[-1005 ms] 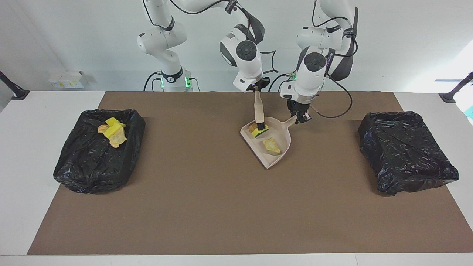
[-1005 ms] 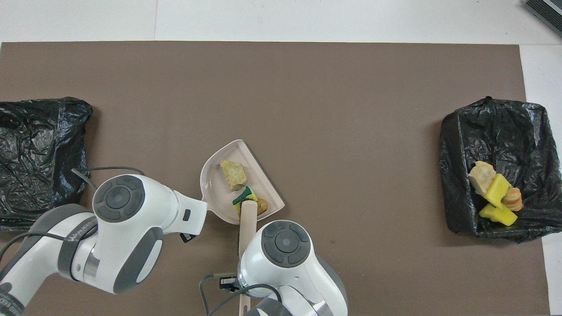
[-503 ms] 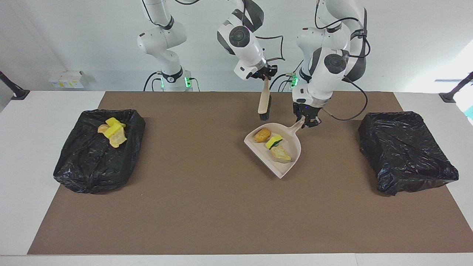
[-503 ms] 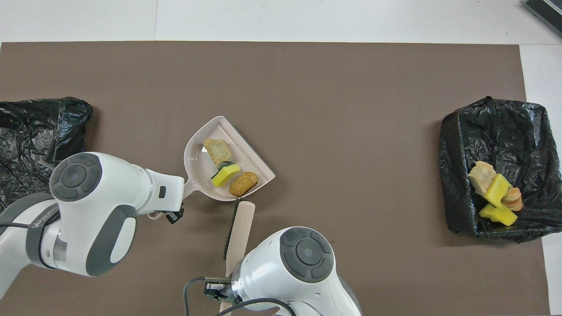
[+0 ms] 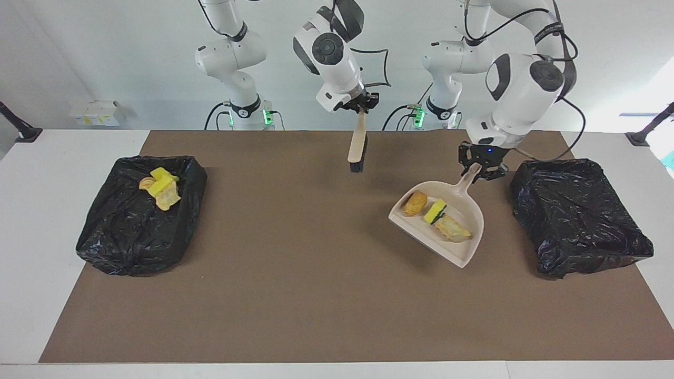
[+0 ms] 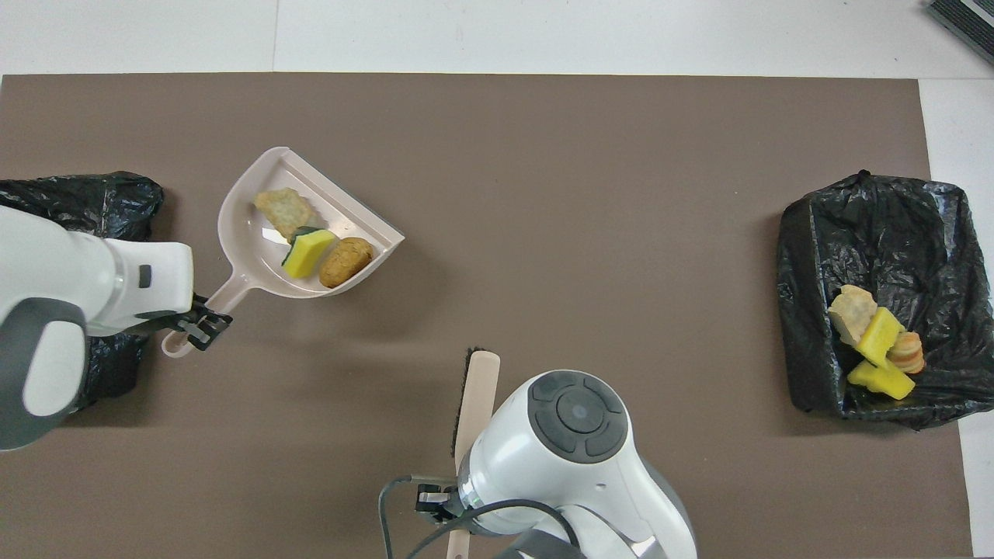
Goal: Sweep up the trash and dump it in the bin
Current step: 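Carry the loaded dustpan to the nearer black bin with the left gripper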
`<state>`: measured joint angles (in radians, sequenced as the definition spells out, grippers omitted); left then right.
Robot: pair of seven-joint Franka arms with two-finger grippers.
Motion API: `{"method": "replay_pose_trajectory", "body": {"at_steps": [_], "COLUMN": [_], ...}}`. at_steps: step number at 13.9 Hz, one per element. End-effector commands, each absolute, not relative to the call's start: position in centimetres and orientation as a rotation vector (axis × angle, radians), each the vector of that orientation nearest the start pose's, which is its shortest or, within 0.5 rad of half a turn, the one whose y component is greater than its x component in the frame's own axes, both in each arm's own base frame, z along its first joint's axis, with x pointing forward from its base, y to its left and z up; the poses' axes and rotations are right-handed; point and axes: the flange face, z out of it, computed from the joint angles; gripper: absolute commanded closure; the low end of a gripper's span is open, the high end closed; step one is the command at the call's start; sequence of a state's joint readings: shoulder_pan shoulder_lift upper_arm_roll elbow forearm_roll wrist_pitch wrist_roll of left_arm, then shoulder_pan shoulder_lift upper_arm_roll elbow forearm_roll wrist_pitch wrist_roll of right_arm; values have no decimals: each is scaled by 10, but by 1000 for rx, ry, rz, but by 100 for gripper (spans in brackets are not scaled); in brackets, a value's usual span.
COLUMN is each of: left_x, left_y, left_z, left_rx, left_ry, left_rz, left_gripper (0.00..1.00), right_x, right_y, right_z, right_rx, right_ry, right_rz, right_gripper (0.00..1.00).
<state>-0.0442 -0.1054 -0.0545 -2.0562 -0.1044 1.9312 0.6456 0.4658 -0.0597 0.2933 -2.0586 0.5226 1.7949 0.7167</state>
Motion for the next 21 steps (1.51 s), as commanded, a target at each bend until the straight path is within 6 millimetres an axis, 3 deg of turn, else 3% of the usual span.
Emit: {"method": "replay_pose_trajectory", "body": {"at_steps": [1,3,5,7,9,13,15,17,18,19,20,21], "left_x": [527,527,522,515,497,494,497,505,510,514,514,516], "left_y": [-16,35,103,169,227,259,299,314,318,321,324,321], "left_z": [506,519,539,543,549,559,559,552,553,551,551,548], "left_rx": [-3063,-3080,-3058,-2985,-2999,-2784,-2652,-2576,-2535,-2500,-2460,-2394], "left_ry": [1036,968,1053,1124,995,1110,1166,1207,1208,1211,1221,1255], "left_rz": [-40,-63,-53,-16,-38,41,55,80,77,82,118,207], "left_gripper": [100,100,100,100,100,100,100,100,100,100,100,100], "right_x": [322,306,292,282,279,278,279,282,282,285,287,288], "right_y": [380,395,408,421,431,437,431,428,427,425,423,423], "right_z": [437,419,399,375,359,343,334,333,333,332,332,333], "right_rx": [-2942,-2995,-3052,-3104,-3109,-3106,-3107,-3120,-3121,-3121,-3124,-3141], "right_ry": [167,87,7,-23,-39,-44,-27,-34,-29,-20,-14,-31], "right_rz": [692,723,747,759,736,721,714,703,704,705,706,696], "right_gripper": [100,100,100,100,100,100,100,100,94,77,47,0]}}
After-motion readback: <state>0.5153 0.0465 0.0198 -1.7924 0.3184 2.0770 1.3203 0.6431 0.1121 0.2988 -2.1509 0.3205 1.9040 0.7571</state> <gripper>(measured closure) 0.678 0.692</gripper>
